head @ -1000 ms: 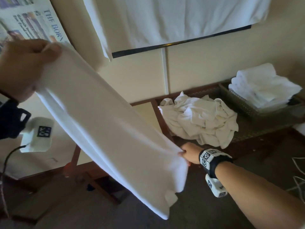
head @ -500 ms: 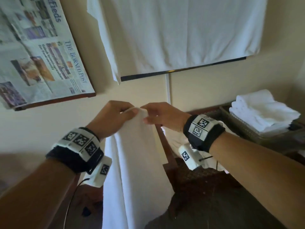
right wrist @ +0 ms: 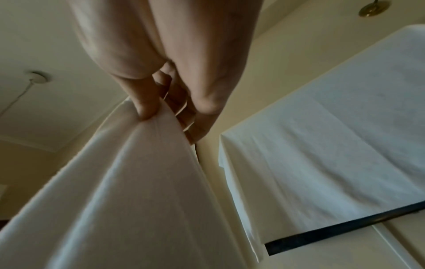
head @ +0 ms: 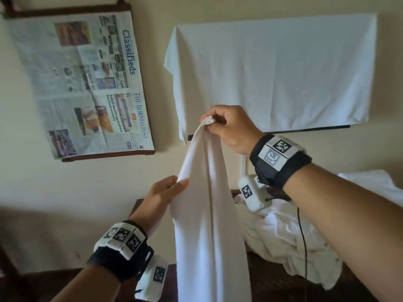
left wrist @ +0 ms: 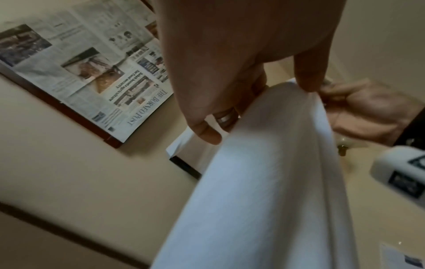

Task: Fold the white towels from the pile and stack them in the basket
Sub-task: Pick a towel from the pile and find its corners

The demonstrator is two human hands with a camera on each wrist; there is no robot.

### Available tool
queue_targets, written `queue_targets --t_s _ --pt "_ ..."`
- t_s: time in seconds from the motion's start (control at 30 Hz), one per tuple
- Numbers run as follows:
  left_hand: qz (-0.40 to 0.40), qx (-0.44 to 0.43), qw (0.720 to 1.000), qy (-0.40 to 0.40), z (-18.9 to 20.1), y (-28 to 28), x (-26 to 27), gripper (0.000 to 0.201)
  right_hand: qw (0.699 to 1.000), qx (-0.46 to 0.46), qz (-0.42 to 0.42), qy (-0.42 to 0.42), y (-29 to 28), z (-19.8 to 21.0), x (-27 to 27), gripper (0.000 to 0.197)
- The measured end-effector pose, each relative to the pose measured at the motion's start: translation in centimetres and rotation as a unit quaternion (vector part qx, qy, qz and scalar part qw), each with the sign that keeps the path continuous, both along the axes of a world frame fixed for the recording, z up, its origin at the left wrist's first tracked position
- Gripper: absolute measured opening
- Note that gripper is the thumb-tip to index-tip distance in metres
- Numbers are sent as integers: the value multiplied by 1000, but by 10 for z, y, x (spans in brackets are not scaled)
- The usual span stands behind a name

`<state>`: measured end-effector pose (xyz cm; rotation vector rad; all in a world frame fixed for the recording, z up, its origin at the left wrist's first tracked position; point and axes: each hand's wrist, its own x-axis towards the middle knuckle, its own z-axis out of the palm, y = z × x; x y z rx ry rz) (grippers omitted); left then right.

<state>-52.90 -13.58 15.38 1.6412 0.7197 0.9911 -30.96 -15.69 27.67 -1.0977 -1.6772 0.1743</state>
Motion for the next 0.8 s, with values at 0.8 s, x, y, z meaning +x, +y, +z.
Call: queue_targets --t_s 0.8 --pt "122 134 973 146 -8 47 11 34 958 -248 -39 -135 -6 -23 15 14"
